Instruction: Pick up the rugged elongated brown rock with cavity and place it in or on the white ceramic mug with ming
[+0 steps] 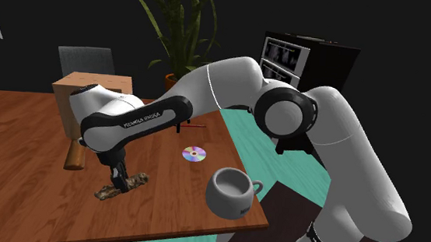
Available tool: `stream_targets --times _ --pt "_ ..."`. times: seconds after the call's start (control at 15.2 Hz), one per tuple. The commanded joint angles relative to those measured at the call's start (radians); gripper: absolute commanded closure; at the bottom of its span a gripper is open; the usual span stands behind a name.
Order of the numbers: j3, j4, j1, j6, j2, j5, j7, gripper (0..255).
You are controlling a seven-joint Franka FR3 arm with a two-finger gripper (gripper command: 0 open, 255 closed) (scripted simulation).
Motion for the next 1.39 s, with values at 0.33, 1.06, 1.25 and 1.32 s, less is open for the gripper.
stream_targets --times 0.33,1.06,1.25,1.32 --pt "0.002 0.019 0.000 -0.039 -0.022 0.004 -0.004 255" --pt "0.007 0.100 0.003 -0.160 -0.062 0.012 -0.015 255" --pt "0.008 0.131 0.005 -0.197 -0.068 0.014 -0.018 255" --pt "0.008 0.141 0.006 -0.209 -0.070 0.014 -0.019 255"
